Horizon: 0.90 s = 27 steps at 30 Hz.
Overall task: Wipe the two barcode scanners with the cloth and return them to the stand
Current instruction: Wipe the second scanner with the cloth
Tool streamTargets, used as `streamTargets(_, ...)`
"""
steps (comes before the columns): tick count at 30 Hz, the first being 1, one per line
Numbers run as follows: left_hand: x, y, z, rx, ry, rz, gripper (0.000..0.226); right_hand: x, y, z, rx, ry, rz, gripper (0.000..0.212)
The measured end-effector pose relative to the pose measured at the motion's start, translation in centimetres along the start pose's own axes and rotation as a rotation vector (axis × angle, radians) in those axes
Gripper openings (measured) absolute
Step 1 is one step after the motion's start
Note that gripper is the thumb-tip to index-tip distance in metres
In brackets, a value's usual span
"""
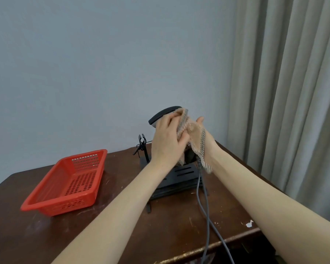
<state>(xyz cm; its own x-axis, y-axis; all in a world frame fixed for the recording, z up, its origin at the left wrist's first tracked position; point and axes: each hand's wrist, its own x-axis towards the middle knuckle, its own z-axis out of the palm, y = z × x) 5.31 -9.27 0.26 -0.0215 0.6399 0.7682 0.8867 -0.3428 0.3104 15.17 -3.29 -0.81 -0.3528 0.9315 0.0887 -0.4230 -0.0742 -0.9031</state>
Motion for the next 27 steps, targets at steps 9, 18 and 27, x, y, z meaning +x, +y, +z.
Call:
streamTargets(9,-2.5,1.0,0.9,-0.047,-0.02,0.131,0.023,0.2,0.1,0.0,0.383,-0.082,0.095,0.07)
streamTargets(18,-0.6,-1.6,-0.4,-0.028,0.13,-0.128,0.034,-0.1,0.3,0.7,0.145,-0.066,0.19,0.08)
streamTargets(27,-4.7,-0.1,0.8,-0.203,0.07,-0.019,0.039,0.4,-0.7,0.0,0.064,-0.006,0.156,0.066)
